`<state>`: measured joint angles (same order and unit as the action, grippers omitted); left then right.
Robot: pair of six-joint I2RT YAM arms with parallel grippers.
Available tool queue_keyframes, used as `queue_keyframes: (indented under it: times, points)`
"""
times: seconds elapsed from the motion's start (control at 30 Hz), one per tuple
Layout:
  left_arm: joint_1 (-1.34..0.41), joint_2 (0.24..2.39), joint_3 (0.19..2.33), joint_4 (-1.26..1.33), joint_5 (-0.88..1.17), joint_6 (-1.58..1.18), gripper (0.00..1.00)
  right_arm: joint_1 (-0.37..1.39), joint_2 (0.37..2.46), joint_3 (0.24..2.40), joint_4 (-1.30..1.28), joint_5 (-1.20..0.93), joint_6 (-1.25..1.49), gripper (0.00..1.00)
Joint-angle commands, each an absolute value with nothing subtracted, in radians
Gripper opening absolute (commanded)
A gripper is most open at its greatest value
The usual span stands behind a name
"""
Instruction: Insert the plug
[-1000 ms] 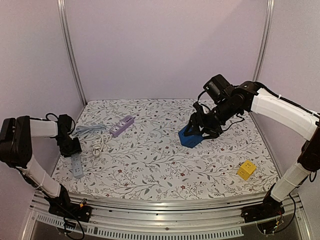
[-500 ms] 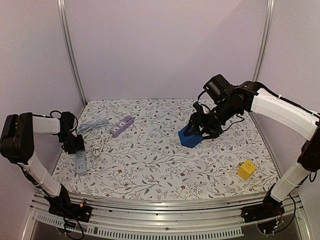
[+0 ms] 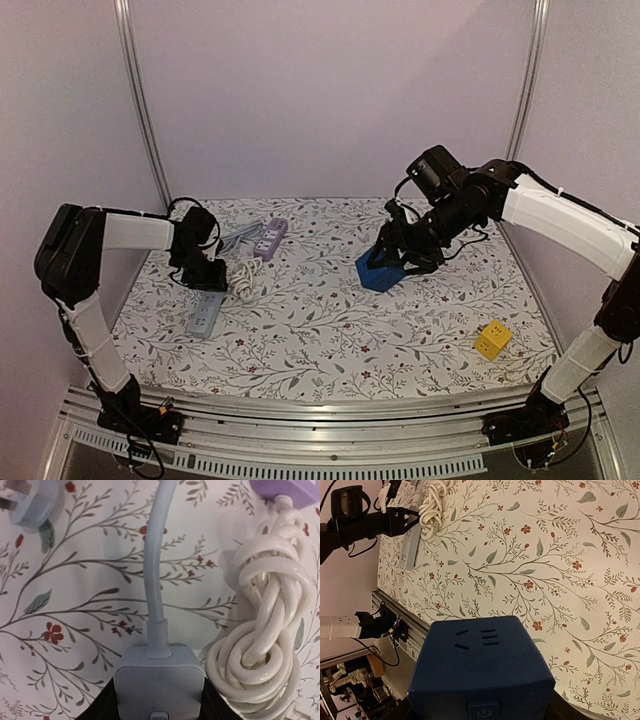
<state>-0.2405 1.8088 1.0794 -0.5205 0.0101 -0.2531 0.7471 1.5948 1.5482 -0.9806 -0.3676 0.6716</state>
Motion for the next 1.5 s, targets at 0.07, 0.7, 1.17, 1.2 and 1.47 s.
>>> queue_keyframes:
  times: [0.07,0.7,1.17,1.2,1.47]
  points:
    - [-0.443,1.885,1.197,-0.544,0.048,-0.186,0.11,0.751,1.609,1.577,-0.983,-0.337,0.661,0.0]
    - [-0.862,2.112,1.504,-0.628,0.054,-0.026,0.1,0.751,1.55,1.569,-1.049,-0.235,0.658,0.0]
    - [-0.864,2.027,1.423,-0.522,0.053,-0.084,0.68,0.751,1.525,1.576,-1.093,-0.177,0.644,0.0]
    - [-0.864,2.021,1.424,-0.524,0.047,-0.087,0.73,0.75,1.527,1.578,-1.094,-0.177,0.641,0.0]
    - [-0.856,1.919,1.415,-0.533,0.032,-0.097,0.9,0.751,1.567,1.632,-1.123,-0.182,0.589,0.0]
